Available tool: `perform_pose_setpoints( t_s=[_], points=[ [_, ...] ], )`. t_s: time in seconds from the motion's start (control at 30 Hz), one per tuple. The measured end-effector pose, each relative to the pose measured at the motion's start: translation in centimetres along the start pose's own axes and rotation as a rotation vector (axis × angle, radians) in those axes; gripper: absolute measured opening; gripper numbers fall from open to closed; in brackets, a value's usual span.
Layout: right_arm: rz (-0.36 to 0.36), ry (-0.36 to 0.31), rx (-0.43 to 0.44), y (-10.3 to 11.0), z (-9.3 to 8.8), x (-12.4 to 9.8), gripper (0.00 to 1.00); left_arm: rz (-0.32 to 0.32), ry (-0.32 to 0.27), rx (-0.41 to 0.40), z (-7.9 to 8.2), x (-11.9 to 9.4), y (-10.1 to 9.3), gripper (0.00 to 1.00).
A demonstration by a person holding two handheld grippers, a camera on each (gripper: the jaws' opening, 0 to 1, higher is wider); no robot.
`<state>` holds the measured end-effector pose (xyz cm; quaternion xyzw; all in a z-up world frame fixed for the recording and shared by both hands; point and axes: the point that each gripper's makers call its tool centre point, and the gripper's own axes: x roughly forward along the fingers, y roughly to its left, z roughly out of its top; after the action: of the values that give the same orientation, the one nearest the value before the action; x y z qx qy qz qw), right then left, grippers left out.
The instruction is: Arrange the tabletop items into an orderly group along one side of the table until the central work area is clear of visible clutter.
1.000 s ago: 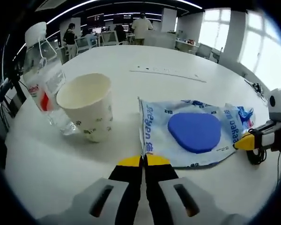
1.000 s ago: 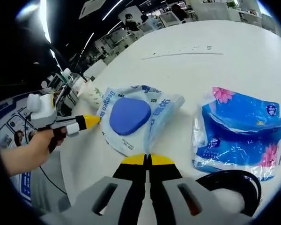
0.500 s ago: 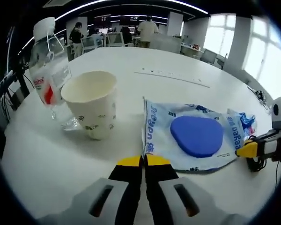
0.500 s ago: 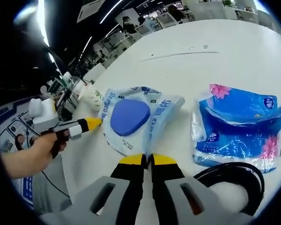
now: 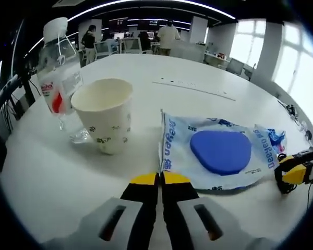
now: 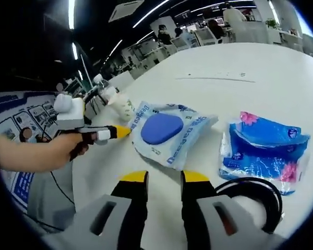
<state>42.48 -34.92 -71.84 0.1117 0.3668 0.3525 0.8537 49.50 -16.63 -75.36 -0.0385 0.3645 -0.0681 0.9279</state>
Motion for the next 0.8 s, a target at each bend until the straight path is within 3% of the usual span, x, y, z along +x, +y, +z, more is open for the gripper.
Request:
perform_pose_setpoints(
  t_s=[0.07,0.13,0.5,0.8],
  points=[
    [0.020,-0.020,-0.010,0.4,-0.1,-0.9,0.26,-0.017,-0.013,0.008,0.1,0.0,0.0,0.00],
    [0.012,-0.023,-0.011,0.2,-0.6,-2.2,0.30,-0.063,-0.044,-0.079,0.1,-0.1,-0.5,0.01],
    [-0.082,-0.089,-0.051,-2.3,-2.7,-10.4,0.50,-0.059,-0.133,-0.034,1.1,-2.6,0.1,0.19],
    [-0.147,-0.094,-0.063,-3.2,-4.2,-13.7,0.63,-0.052,-0.157,-0.036,1.6,-5.2,0.6,0.39]
  ],
)
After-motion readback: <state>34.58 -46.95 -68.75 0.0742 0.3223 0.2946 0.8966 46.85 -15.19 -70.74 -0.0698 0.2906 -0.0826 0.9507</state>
